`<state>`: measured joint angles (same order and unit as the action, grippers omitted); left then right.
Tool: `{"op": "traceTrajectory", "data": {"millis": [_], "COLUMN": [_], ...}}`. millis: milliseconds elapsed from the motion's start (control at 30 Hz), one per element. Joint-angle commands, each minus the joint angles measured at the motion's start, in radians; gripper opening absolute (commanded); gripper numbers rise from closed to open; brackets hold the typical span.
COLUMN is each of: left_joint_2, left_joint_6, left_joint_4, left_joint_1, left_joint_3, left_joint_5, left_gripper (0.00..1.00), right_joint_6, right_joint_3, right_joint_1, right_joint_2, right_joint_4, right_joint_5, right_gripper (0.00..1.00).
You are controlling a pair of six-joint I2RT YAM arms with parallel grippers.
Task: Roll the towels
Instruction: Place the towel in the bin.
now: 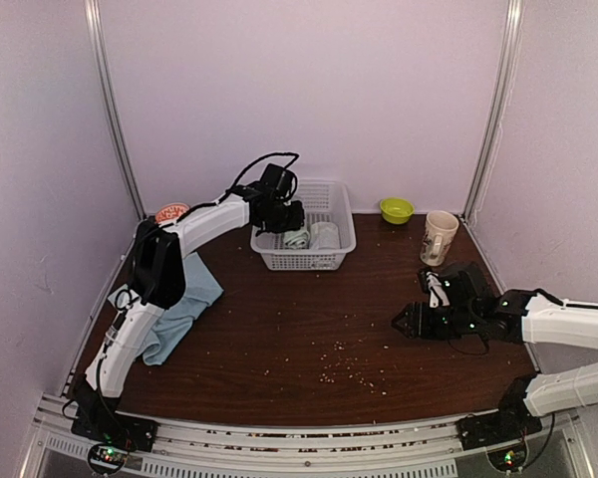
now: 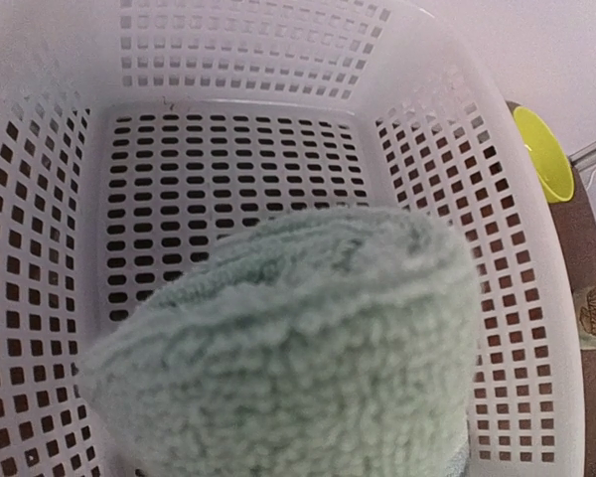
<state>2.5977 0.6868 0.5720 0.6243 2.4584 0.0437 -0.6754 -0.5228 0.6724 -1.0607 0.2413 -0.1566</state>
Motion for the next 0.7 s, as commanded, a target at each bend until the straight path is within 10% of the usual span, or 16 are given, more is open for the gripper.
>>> {"op": "traceTrajectory", "data": {"millis": [0, 667], "left_joint_2": [-0.03, -0.008], "left_joint_6": [0.054, 0.101], "left_joint_4": [0.041, 0.132], "left_joint_1": [0.016, 0.02], "left_joint_3": [-0.036, -0.013], "left_joint_5": [-0.052, -0.101], "left_gripper": [0.0, 0.0], "right_joint_6": [0.018, 0.028], "right_joint_3": [-0.011, -0.01], "right_joint_1": [-0.012, -0.028], "right_joint_2": [-0.001, -0.015], "right_joint_4": [-0.002, -0.013], "right_joint_5": [0.017, 0.006], "right_gripper": [0.57, 0.57]}}
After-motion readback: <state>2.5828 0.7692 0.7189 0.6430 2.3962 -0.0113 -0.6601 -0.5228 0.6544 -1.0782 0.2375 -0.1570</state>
